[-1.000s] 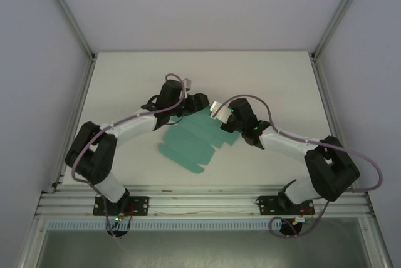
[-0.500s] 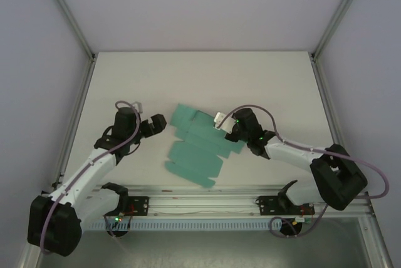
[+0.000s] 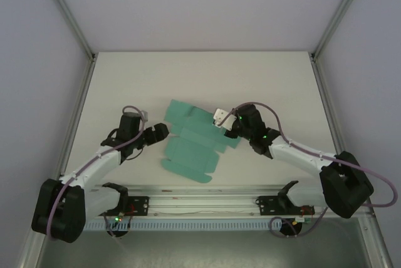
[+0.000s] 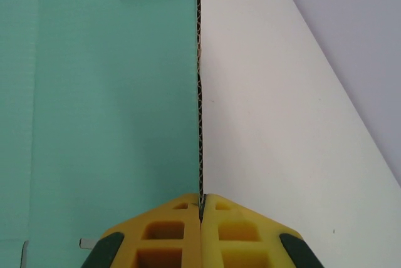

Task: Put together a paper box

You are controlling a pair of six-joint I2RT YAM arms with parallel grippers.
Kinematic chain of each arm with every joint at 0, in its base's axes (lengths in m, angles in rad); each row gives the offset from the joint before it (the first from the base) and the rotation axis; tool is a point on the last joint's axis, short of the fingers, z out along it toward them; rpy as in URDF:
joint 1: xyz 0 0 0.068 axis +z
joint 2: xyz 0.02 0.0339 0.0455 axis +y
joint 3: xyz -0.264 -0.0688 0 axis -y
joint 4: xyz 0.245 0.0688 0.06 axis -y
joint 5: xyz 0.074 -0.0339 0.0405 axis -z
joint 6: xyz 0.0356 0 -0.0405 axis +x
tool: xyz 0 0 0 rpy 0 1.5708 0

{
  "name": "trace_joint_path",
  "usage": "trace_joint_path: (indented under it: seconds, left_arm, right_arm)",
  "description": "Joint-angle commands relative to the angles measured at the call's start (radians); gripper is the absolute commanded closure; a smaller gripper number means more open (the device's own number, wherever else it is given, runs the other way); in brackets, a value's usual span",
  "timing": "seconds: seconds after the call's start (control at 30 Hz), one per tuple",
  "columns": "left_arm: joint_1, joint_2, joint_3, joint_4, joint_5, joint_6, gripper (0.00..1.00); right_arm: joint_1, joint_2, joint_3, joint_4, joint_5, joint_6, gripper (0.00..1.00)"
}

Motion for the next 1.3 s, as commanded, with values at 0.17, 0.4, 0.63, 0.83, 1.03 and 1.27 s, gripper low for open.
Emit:
trace_joint_path:
  seconds: [0.17, 0.4, 0.63, 0.83, 1.03, 1.27]
  left_arm:
    - [0.006, -0.142, -0.091, 0.132, 0.023, 0.049, 0.14]
    - [0.005, -0.251, -0.155, 0.135, 0.059, 0.052, 0.14]
    - [0.005, -0.233, -0.192, 0.363, 0.187, 0.028, 0.14]
    - [0.004, -0.156, -0.199, 0.493, 0.286, 0.018, 0.18]
    - [-0.002, -0.043, -0.205, 0.698, 0.359, -0.016, 0.33]
    - [-0.016, 0.126, -0.148, 0.798, 0.438, -0.06, 0.48]
  right_arm:
    - [-0.055, -0.054, -0.026, 0.028, -0.183, 0.08, 1.0]
    - [-0.068, -0.104, -0.027, 0.011, -0.218, 0.075, 1.0]
    - [-0.066, -0.094, -0.038, 0.032, -0.292, 0.099, 1.0]
    - [-0.067, -0.081, -0.033, 0.084, -0.316, 0.159, 1.0]
    - [-0.066, -0.035, -0.009, 0.094, -0.351, 0.176, 1.0]
    - [-0.067, -0.011, 0.009, 0.115, -0.366, 0.202, 1.0]
